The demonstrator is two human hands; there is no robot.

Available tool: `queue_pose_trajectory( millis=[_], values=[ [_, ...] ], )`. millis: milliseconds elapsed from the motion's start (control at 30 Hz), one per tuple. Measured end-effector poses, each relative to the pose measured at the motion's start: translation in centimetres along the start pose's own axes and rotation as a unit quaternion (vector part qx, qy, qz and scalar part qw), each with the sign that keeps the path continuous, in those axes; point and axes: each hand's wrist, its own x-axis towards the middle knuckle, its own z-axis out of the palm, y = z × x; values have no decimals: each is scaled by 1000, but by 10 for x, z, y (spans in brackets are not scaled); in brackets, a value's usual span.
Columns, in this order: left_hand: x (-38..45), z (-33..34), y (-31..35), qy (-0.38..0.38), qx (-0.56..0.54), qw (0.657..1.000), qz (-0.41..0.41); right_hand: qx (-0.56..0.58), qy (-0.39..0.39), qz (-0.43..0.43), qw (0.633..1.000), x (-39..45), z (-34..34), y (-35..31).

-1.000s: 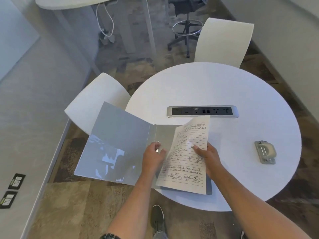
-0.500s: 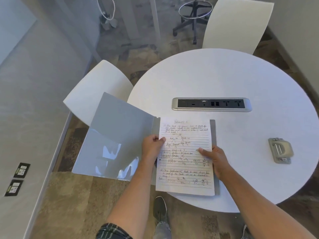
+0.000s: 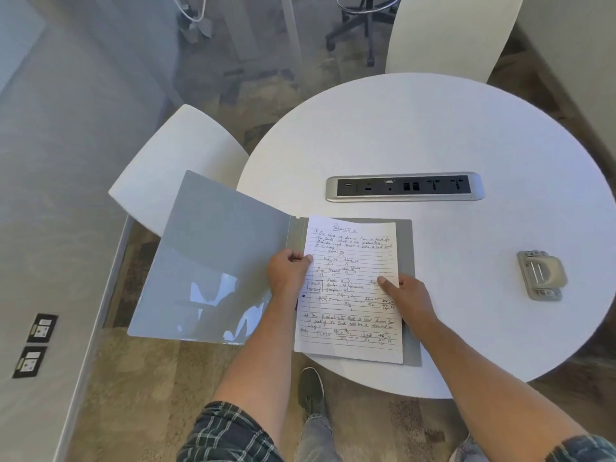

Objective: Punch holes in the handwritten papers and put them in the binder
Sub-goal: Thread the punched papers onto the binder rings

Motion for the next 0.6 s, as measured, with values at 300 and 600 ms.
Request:
queue_pose_trajectory(
  millis=[300,600],
  values=[
    [20,-3,11,-35,20,999,-17,-8,7,-14,1000,-4,-3,6],
    [39,-16,2,-137,16,989,-47,-55,64,-21,996,-12,4,5]
  ],
)
